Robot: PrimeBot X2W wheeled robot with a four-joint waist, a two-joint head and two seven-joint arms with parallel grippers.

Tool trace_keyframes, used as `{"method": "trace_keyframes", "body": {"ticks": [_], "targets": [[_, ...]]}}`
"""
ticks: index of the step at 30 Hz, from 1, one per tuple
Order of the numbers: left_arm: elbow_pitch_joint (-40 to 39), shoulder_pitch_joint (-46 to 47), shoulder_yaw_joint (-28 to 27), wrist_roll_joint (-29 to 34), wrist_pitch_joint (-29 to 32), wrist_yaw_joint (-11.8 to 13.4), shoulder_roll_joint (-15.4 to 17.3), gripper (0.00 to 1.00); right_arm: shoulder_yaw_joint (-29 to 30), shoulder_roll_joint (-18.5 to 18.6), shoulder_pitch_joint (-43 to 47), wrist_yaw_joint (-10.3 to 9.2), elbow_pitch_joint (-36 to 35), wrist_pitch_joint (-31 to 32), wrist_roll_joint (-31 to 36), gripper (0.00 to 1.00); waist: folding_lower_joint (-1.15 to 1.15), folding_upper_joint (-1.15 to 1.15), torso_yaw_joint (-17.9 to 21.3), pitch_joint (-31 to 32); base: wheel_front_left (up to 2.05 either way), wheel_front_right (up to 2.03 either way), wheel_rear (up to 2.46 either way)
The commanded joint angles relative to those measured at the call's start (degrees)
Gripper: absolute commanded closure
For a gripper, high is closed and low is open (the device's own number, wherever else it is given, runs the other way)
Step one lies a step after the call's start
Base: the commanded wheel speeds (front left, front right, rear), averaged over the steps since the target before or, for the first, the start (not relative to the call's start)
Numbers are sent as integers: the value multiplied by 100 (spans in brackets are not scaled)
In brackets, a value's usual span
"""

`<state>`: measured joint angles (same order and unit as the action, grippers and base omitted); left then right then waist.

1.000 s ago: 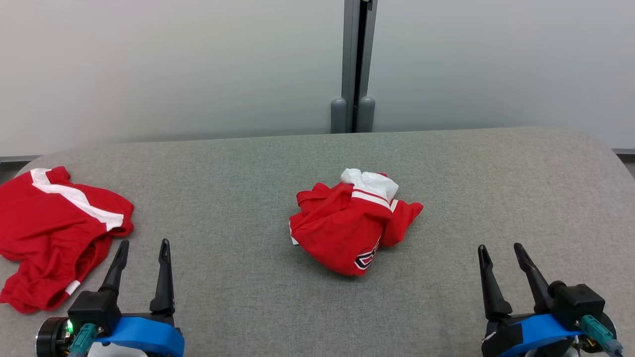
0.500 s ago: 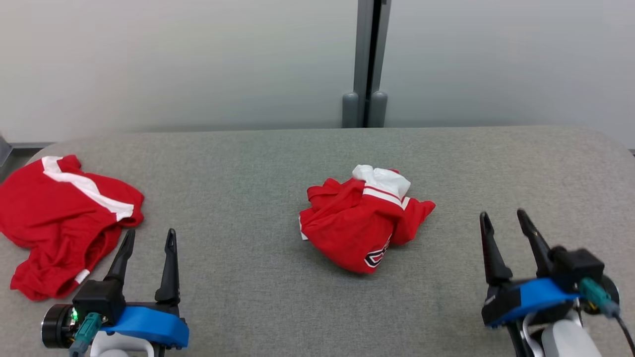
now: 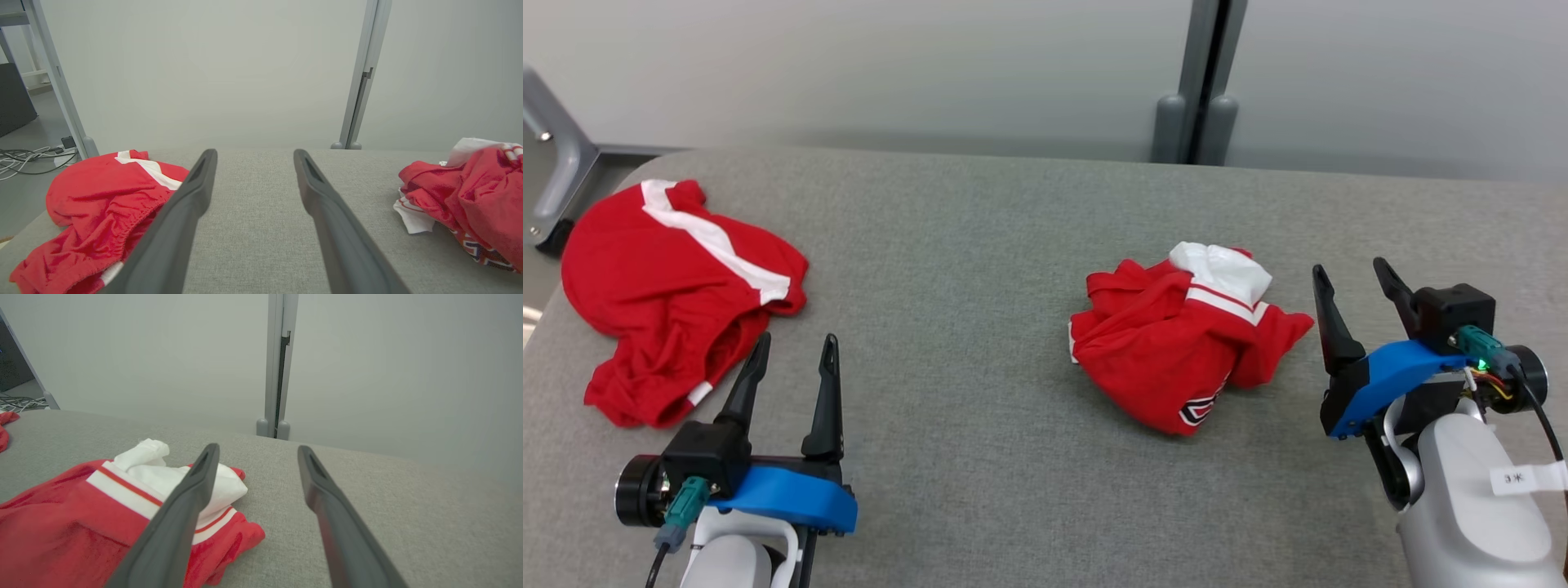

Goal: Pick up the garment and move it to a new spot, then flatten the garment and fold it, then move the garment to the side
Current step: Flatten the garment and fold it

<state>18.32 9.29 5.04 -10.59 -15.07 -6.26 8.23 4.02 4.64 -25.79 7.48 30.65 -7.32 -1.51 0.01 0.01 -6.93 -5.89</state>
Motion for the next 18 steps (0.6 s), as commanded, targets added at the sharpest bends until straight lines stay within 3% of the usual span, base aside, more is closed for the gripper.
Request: {"method": "trace_keyframes", "body": {"ticks": [1, 18], "targets": [[-1, 136, 19, 7, -15, -25, -18, 0, 3, 104, -199, 3, 271, 67, 126, 0, -1, -1, -177, -198, 0, 0, 0], [100, 462, 65, 34, -15, -101, -114, 0, 170, 220, -1050, 3, 2827, -100, 301, 0, -1, -1, -562, -613, 0, 0, 0]]}}
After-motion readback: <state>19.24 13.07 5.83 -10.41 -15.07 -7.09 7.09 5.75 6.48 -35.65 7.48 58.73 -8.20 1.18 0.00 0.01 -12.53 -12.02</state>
